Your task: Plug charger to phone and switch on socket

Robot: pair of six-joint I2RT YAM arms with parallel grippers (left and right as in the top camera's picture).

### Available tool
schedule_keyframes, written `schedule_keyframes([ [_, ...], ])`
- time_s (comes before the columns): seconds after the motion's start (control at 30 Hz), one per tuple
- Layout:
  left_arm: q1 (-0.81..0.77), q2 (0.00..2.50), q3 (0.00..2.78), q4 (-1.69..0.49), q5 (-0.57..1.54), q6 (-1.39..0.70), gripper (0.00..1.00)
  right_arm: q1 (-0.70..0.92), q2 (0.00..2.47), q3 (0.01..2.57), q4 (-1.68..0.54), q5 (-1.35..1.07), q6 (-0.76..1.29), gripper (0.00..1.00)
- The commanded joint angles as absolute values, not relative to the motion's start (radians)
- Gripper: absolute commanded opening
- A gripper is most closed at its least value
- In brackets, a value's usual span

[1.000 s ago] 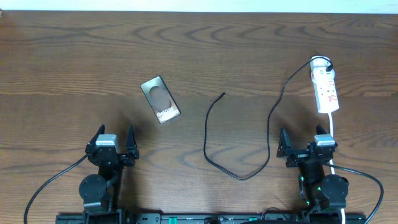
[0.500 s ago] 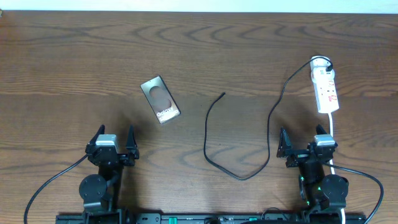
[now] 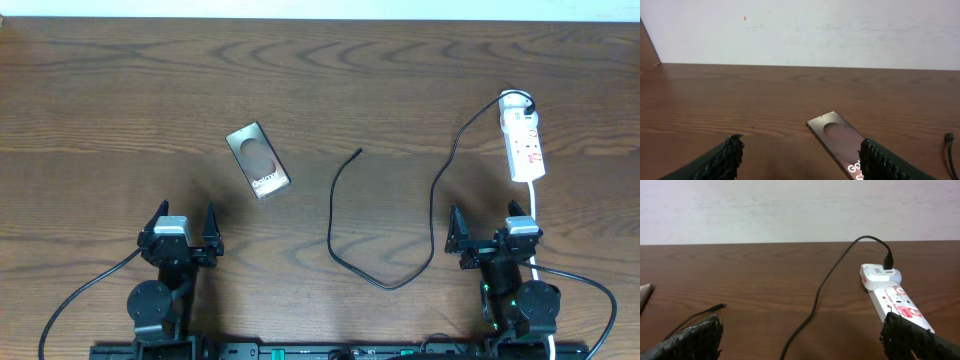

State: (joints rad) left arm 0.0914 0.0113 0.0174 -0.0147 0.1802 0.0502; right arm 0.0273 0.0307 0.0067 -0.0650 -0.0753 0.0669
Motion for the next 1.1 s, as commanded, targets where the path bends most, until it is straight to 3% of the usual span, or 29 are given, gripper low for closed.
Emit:
schedule_keyframes([
  [0.0, 0.095, 0.010, 0.004, -0.054, 0.186, 0.059, 0.76, 0.026, 0.033, 0.006, -0.068, -0.085, 0.066, 0.99],
  [1.07, 0.095, 0.030, 0.054, -0.006, 0.185, 0.060, 0.76, 0.026, 0.033, 0.006, -0.068, -0.085, 0.066, 0.99],
])
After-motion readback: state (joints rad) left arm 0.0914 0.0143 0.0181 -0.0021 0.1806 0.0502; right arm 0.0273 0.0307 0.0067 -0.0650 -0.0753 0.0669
